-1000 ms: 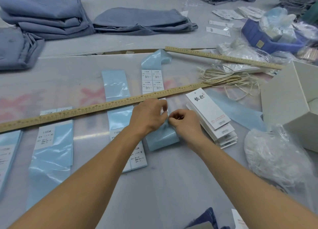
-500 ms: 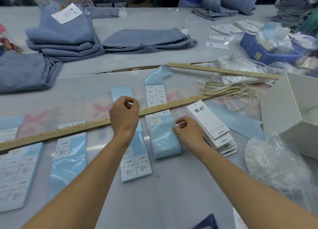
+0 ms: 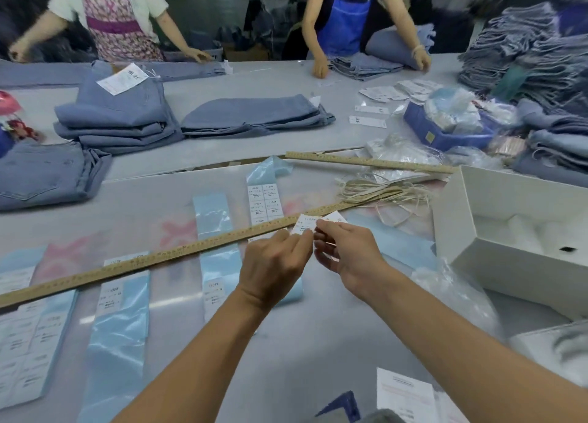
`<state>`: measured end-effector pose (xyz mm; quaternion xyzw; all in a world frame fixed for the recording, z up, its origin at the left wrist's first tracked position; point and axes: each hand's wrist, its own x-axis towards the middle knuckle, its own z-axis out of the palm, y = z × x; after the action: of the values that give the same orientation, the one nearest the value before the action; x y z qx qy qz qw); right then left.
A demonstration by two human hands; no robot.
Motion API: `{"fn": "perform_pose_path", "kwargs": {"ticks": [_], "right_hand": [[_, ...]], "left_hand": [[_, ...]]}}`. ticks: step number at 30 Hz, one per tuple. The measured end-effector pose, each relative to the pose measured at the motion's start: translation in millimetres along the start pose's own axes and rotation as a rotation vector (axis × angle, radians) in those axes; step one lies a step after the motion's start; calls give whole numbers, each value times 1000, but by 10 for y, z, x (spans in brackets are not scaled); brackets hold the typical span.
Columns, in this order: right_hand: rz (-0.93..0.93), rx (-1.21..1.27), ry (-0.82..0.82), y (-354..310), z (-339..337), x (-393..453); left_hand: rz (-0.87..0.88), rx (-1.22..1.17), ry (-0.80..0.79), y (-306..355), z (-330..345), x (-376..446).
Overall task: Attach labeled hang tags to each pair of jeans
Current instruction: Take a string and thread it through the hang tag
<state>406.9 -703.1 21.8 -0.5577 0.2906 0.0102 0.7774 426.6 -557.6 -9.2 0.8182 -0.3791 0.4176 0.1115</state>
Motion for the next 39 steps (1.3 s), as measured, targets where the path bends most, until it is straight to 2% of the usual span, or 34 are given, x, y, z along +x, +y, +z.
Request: {"fn": "perform_pose_path", "kwargs": {"ticks": [6, 10, 12, 16, 19, 23, 27, 30, 36, 39], "right_hand": [[-62, -31, 93, -58, -346, -84], [-151, -55, 261, -157, -755, -40], [-182, -88, 324, -207, -1001, -35], [-225, -142, 335, -183, -1363, -105], [-230, -127, 349, -153, -1556, -172], [-220, -98, 351, -114, -1739, -210], [-211, -65, 322, -64, -1762, -214], [-217, -61, 306, -56, -1723, -200], [-220, -94, 293, -82, -1693, -212], [-213, -84, 287, -134, -1667, -281]], "left_hand": [[150, -55, -55, 264, 63, 110], [183, -155, -161, 477, 210, 127], [123, -206, -302, 586, 344, 204], [-154, -226, -756, 725, 789, 395], [-270, -308, -916, 757, 1035, 433], [-339, -365, -912, 737, 1156, 423], [-472, -522, -910, 644, 1143, 468], [-531, -581, -844, 623, 1111, 533], [-612, -473, -688, 607, 1023, 638], [-774, -599, -591, 515, 891, 752]]}}
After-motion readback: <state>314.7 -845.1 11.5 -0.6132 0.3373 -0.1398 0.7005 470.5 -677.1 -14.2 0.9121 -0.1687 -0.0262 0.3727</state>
